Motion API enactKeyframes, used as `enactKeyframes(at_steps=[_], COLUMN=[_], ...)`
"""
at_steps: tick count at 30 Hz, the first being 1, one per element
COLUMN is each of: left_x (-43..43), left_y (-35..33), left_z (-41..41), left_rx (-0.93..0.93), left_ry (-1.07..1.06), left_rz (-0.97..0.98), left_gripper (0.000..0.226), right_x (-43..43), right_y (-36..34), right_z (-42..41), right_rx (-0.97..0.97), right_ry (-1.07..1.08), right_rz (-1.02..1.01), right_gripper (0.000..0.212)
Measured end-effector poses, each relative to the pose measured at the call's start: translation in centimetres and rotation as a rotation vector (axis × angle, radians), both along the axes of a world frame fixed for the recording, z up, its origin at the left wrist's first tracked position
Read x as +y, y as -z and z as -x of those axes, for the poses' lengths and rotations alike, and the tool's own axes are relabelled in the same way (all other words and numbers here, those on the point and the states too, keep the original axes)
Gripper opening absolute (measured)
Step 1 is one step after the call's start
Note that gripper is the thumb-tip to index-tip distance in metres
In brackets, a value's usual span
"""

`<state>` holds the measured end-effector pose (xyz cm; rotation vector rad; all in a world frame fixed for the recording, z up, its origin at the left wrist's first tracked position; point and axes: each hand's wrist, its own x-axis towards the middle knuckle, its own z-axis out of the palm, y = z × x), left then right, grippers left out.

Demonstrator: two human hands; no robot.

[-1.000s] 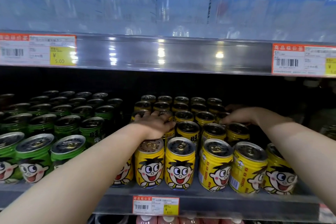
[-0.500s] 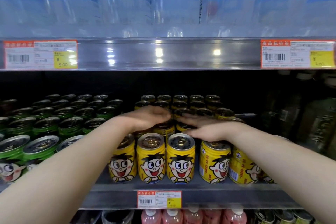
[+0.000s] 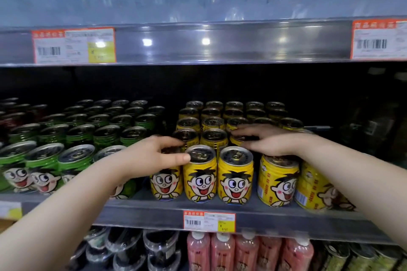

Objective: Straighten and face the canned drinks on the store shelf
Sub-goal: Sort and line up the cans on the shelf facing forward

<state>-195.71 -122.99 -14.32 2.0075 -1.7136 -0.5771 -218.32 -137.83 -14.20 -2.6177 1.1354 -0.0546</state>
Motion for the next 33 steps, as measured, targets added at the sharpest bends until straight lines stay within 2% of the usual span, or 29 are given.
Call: enactKeyframes(at_steps=[2, 5, 9, 16, 19, 21, 23, 26, 33], left_x=[0.5, 0.4, -0.1, -0.7, -0.9, -1.0, -1.0, -0.9, -1.2], left_y=[0.5, 1.4, 1.7, 1.6, 1.8, 2.0, 2.1, 2.0, 1.8], left_z=[-0.1, 0.3, 0.7, 0.5, 0.7, 0.7, 0.4, -0.2, -0.6], left_rx=[0.061, -0.050, -0.187, -0.217, -0.247, -0.243, -0.185, -0.129, -0.152], left_ry=[-0.020, -0.020, -0.033, 0.015, 0.032, 0.049, 0.079, 0.128, 0.165], left_rz=[0.033, 0.054, 0.070, 0.073, 0.080, 0.091, 0.095, 0.075, 0.054], left_gripper=[0.074, 0.072, 0.074, 0.062, 0.061, 0.059, 0.059, 0.064, 0.064], right_x=[0.4, 2.5, 5.0, 5.0, 5.0, 5.1, 5.5, 5.9, 5.7], right_y=[-0.3, -1.2, -1.2, -2.3, -2.3, -1.9, -1.2, -0.5, -1.3], right_z=[0.0, 0.0, -0.3, 0.1, -0.7, -1.7, -2.8, -4.2, -4.5], right_rx=[-0.018, -0.128, 0.107, 0.210, 0.260, 0.199, 0.099, 0.038, 0.079], right_ry=[-0.006, -0.094, -0.213, -0.250, -0.252, -0.249, -0.250, -0.232, -0.204], right_rz=[0.078, 0.156, 0.098, 0.030, 0.082, 0.091, 0.114, 0.182, 0.182], right_gripper=[0.044, 0.049, 0.076, 0.075, 0.088, 0.099, 0.095, 0.072, 0.063])
